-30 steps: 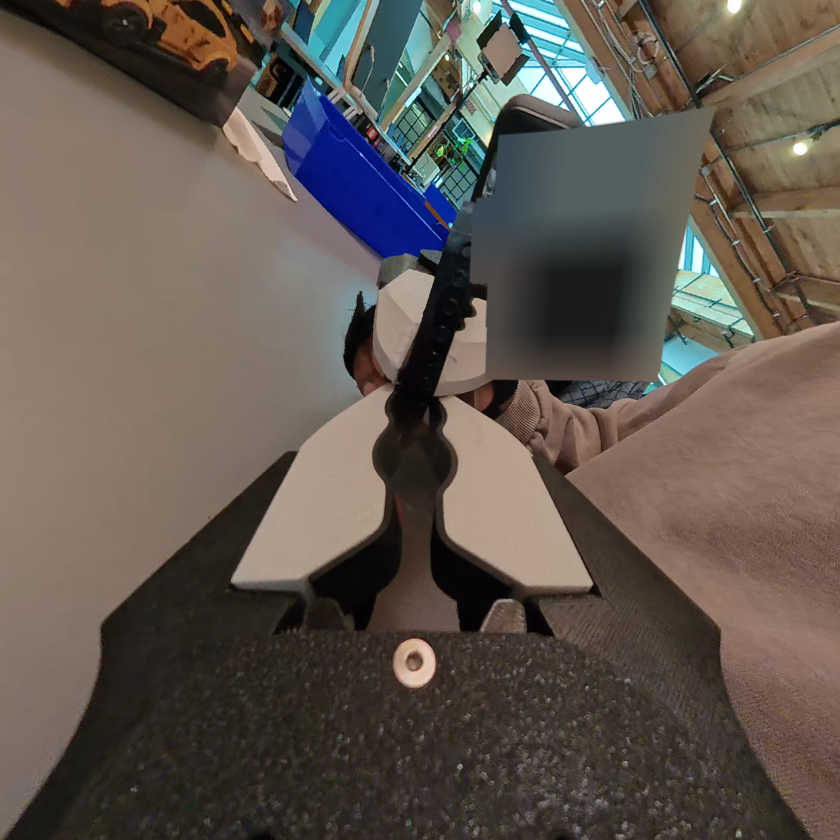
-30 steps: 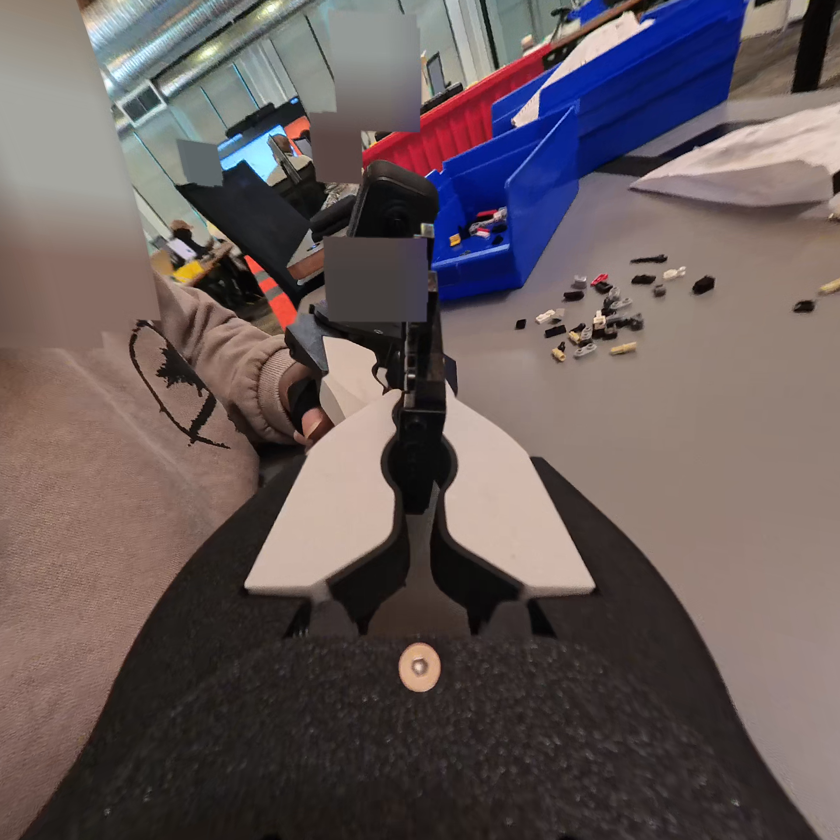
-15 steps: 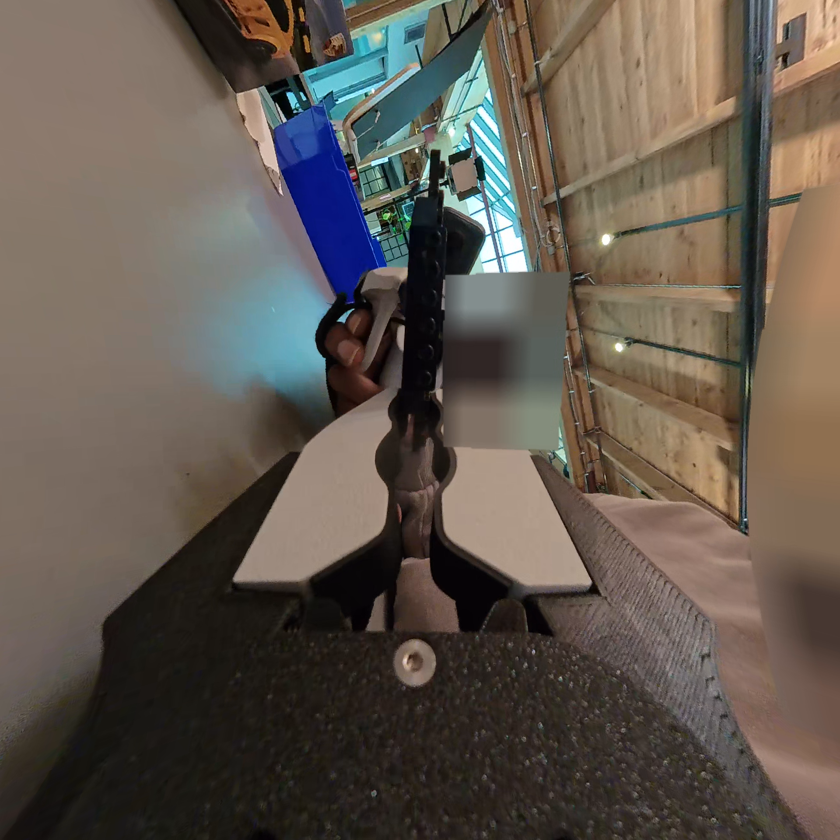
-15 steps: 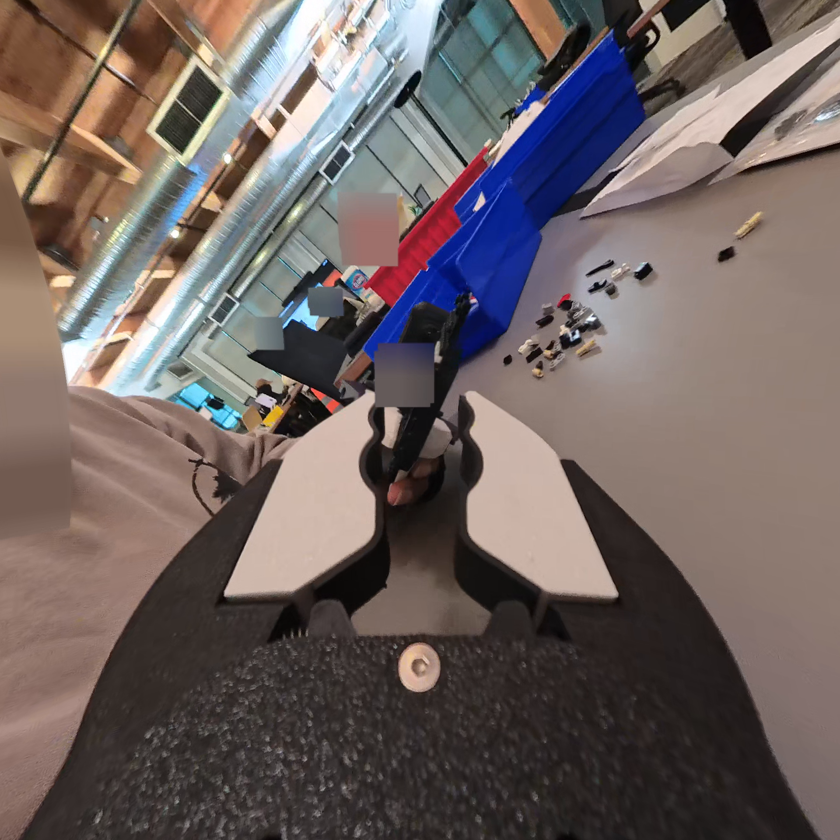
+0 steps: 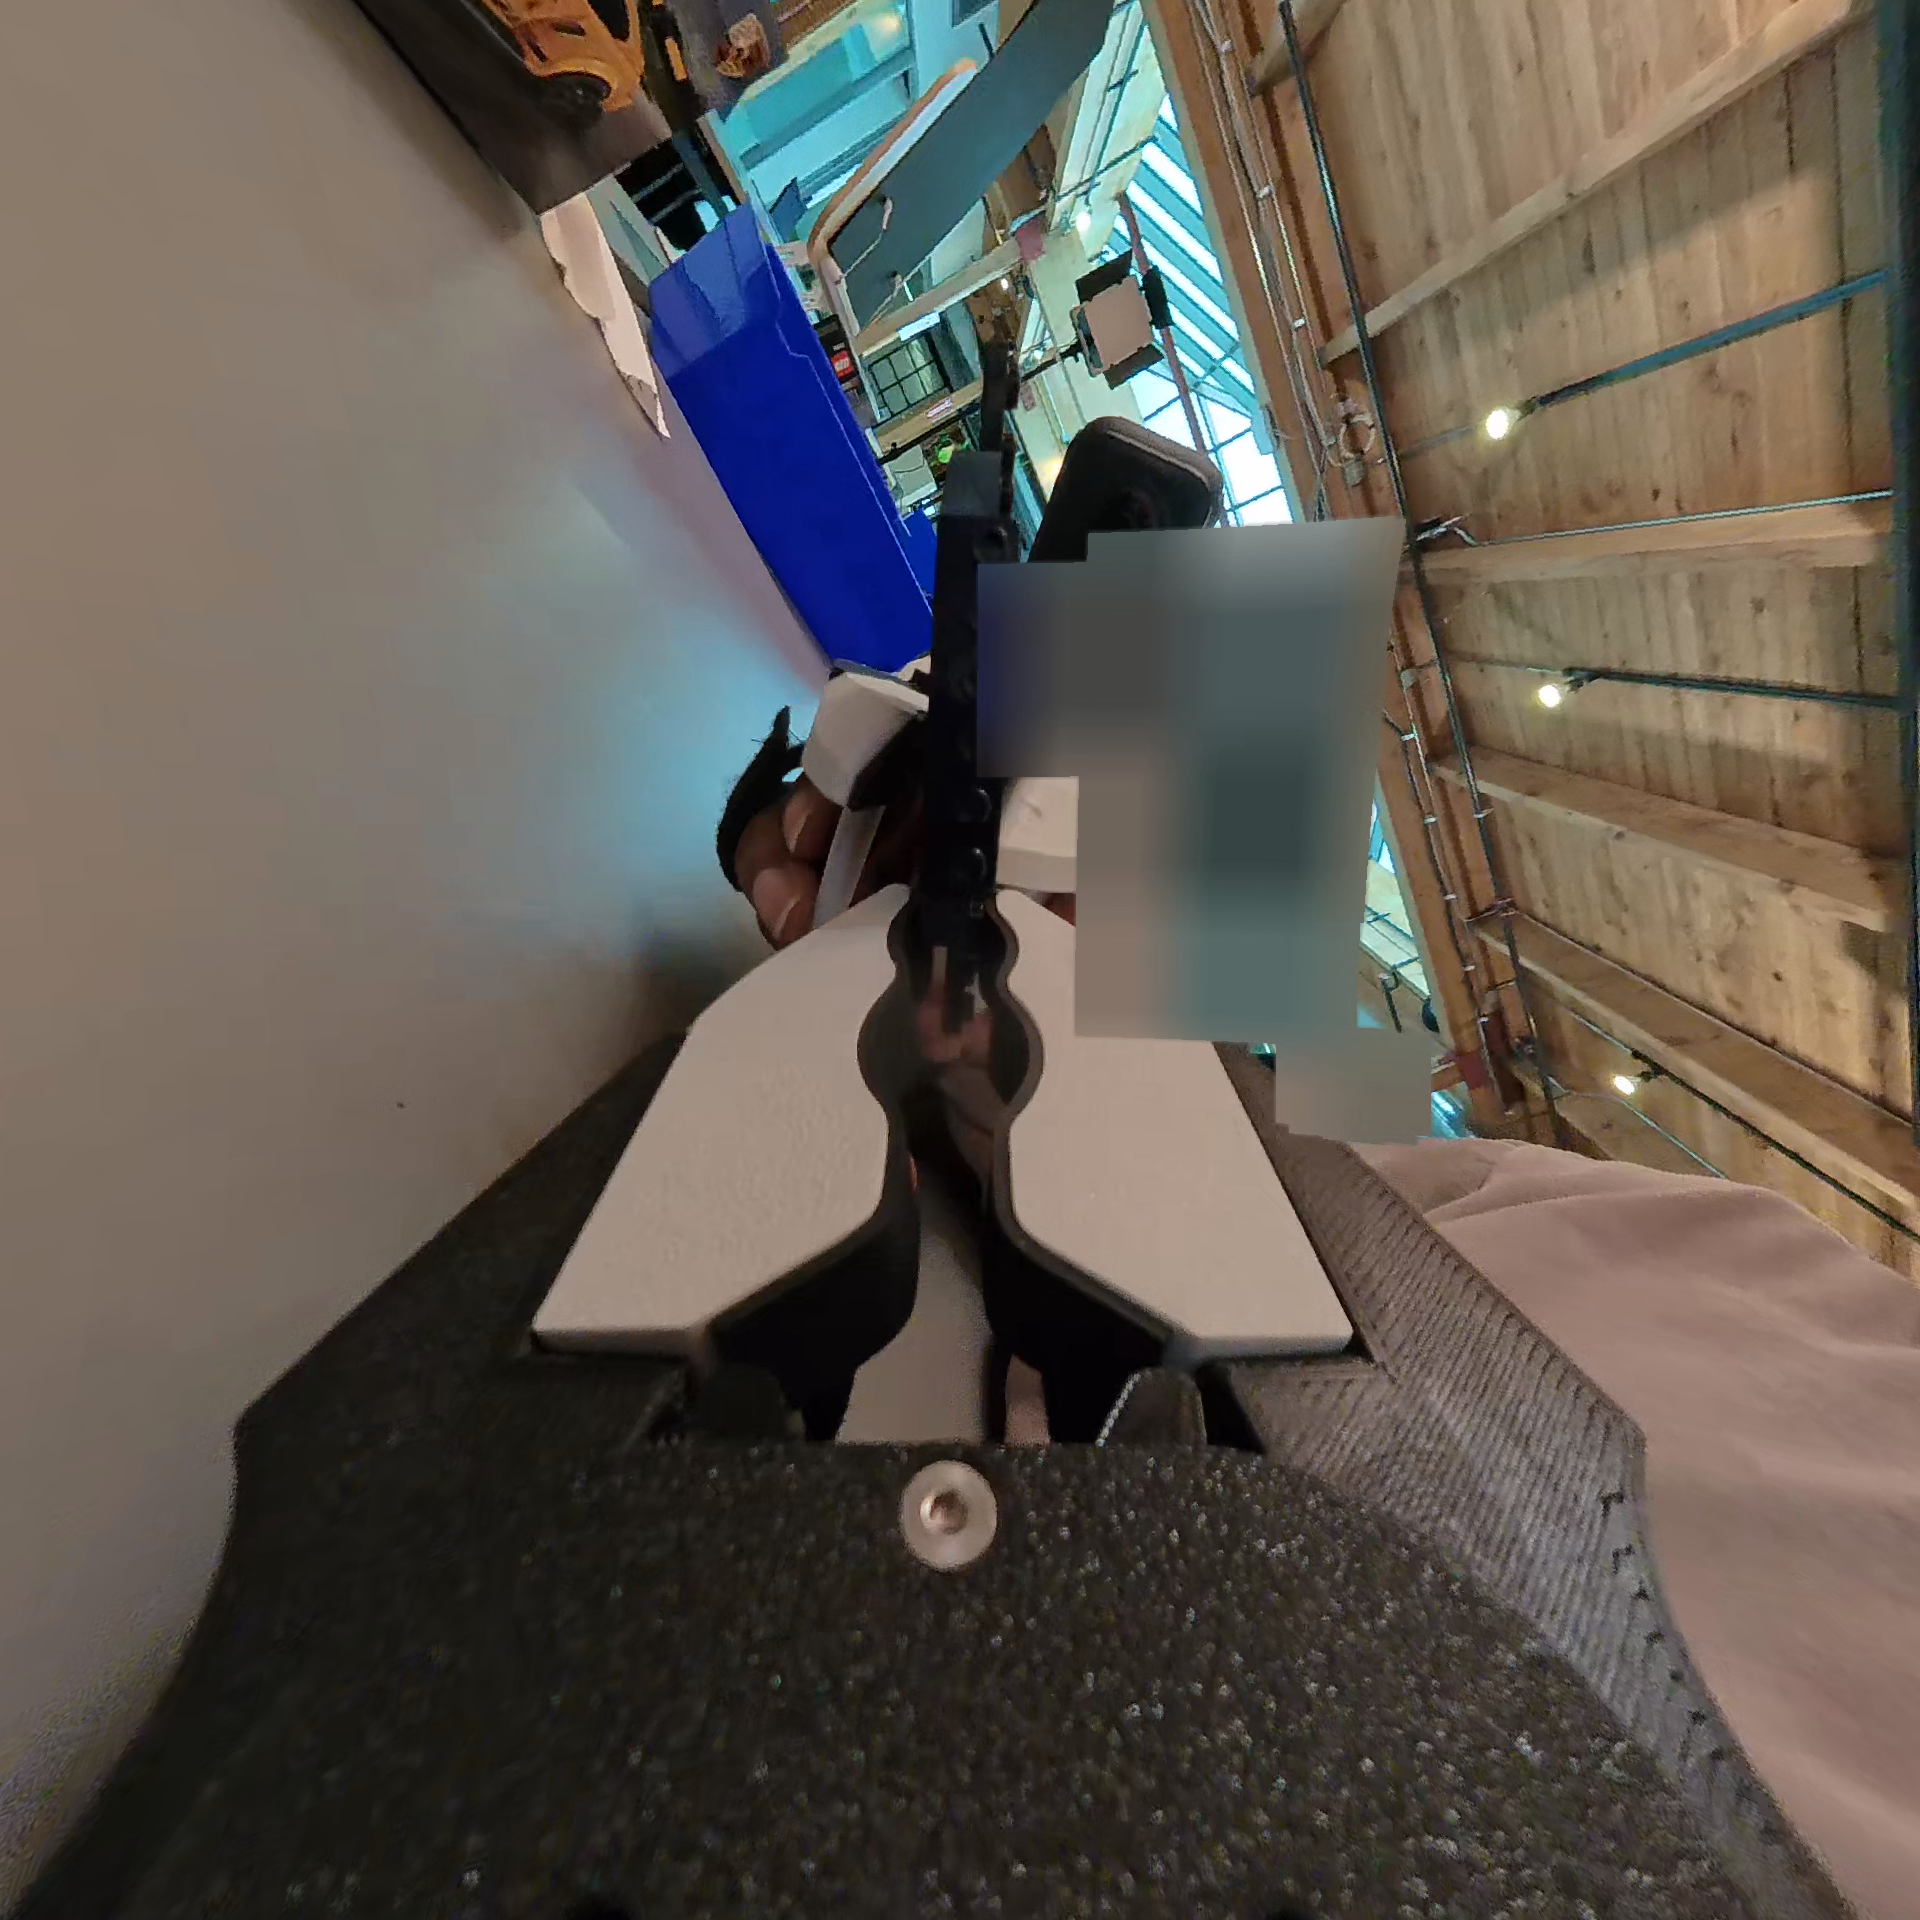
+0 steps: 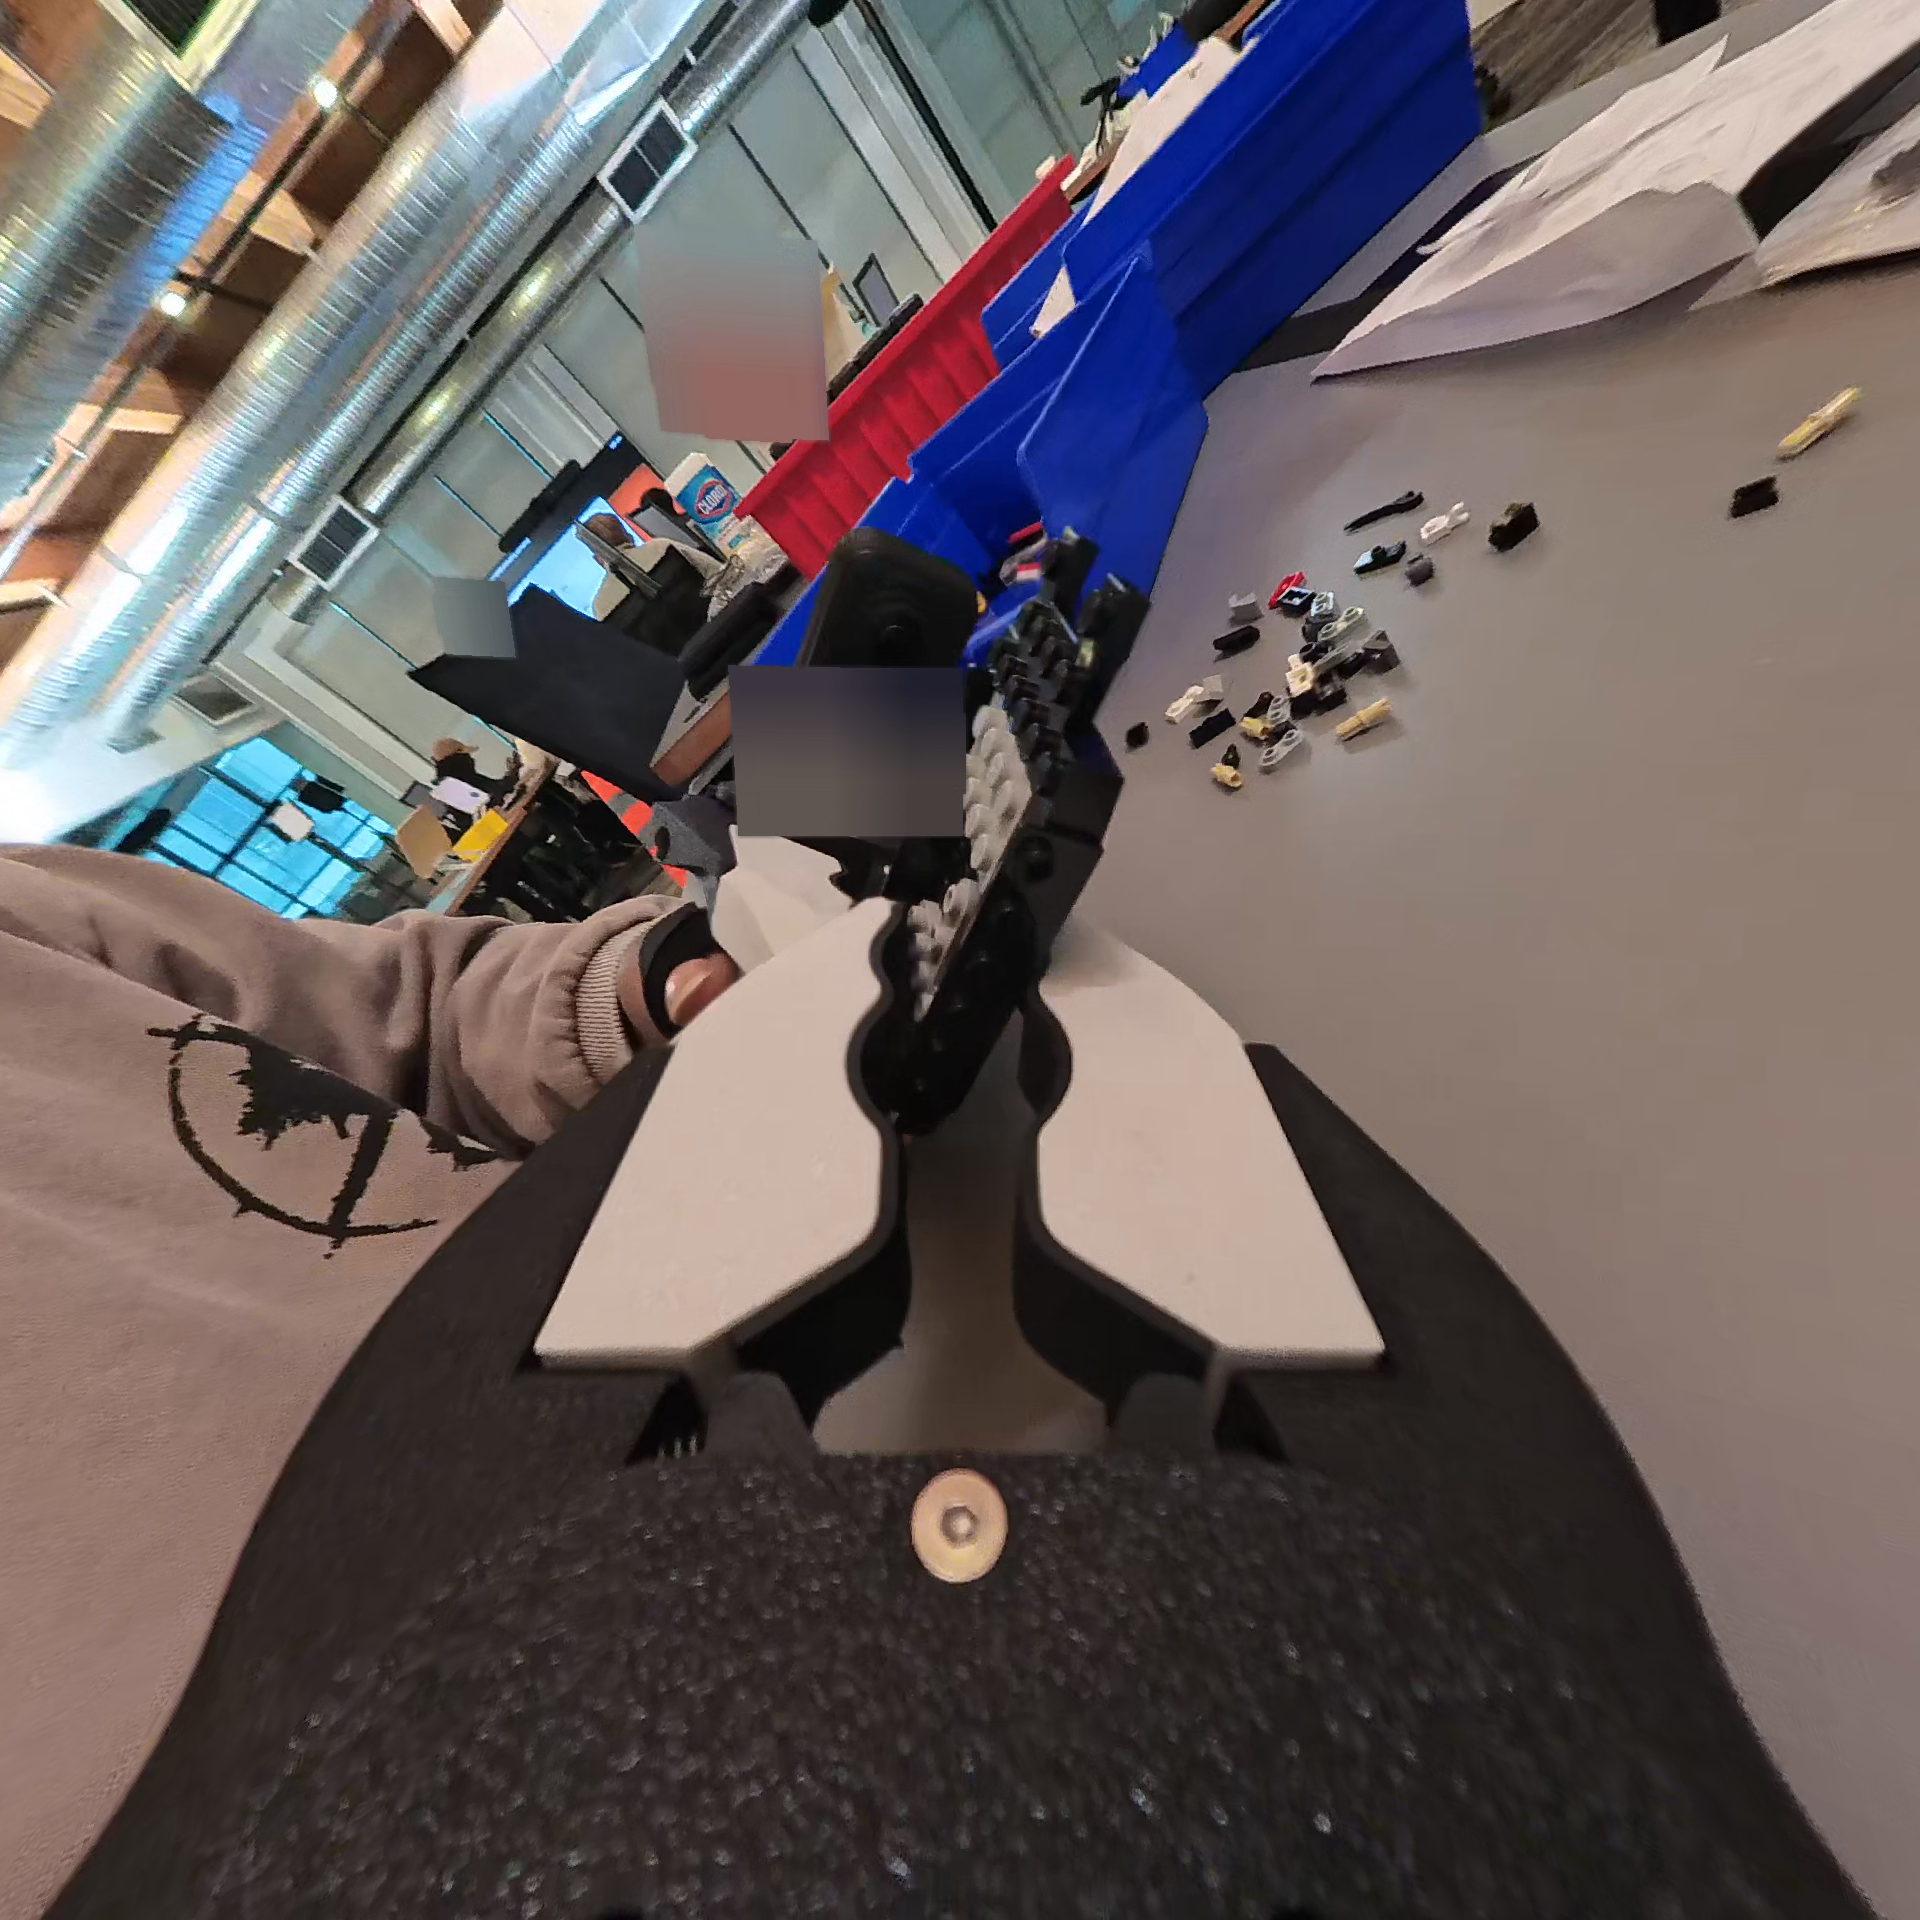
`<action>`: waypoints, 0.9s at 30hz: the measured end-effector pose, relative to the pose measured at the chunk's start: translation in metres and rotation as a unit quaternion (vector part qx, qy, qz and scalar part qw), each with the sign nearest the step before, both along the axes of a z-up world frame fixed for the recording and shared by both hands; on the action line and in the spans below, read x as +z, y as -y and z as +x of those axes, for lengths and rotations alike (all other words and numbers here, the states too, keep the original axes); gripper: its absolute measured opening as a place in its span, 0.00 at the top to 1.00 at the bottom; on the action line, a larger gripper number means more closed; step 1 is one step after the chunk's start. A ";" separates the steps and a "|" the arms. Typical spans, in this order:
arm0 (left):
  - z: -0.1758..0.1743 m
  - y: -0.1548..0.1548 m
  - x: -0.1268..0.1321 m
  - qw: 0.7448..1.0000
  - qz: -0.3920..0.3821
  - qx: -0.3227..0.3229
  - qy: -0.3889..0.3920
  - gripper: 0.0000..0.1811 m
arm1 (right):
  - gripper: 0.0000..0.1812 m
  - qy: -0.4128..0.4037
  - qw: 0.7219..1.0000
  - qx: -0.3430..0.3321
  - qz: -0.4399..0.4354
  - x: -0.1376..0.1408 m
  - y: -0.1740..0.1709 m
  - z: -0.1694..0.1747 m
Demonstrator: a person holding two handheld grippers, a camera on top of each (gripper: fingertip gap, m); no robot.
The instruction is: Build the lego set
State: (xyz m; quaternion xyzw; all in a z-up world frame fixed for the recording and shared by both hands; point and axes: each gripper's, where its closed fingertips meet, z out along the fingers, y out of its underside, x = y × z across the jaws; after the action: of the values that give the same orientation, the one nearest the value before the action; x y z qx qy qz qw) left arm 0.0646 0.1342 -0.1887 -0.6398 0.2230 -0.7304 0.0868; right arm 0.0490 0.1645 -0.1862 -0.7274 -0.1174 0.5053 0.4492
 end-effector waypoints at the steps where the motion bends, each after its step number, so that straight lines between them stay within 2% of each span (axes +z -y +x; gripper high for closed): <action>1: 0.000 0.001 0.001 1.000 0.005 0.003 -0.001 0.95 | 0.91 0.004 1.000 -0.001 0.010 0.001 0.000 0.000; 8: -0.003 0.008 0.005 0.998 0.057 0.008 -0.011 0.94 | 0.95 0.029 0.998 0.019 0.056 0.011 0.013 -0.007; 13: -0.003 0.011 0.007 0.997 0.072 0.007 -0.009 0.94 | 0.95 0.024 0.998 0.020 0.052 0.014 0.016 -0.007; 18: -0.004 0.009 0.009 0.997 0.077 -0.001 -0.008 0.95 | 0.95 -0.022 0.999 0.027 0.040 0.018 0.014 -0.007; 20: -0.005 0.008 0.013 0.997 0.076 -0.007 0.001 0.95 | 0.92 -0.042 0.998 0.028 0.045 0.023 0.012 -0.006; 21: -0.006 0.007 0.014 0.997 0.074 -0.007 0.001 0.95 | 0.82 -0.062 0.997 0.025 0.046 0.029 0.010 -0.001; 22: -0.008 0.004 0.014 0.997 0.074 -0.007 0.000 0.95 | 0.77 -0.075 0.996 0.021 0.041 0.032 0.007 0.007; 25: -0.014 0.003 0.011 0.997 0.065 -0.041 -0.004 0.95 | 0.80 -0.075 0.995 -0.020 0.058 0.043 -0.002 0.043; 27: -0.015 0.006 0.007 0.995 0.058 -0.075 -0.010 0.95 | 0.82 -0.043 0.997 -0.027 0.061 0.044 -0.006 0.057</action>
State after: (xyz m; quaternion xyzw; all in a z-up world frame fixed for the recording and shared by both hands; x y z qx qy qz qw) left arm 0.0492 0.1279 -0.1819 -0.6228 0.3127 -0.7140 0.0664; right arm 0.1061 0.1707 -0.1418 -0.6793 -0.1085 0.5155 0.5109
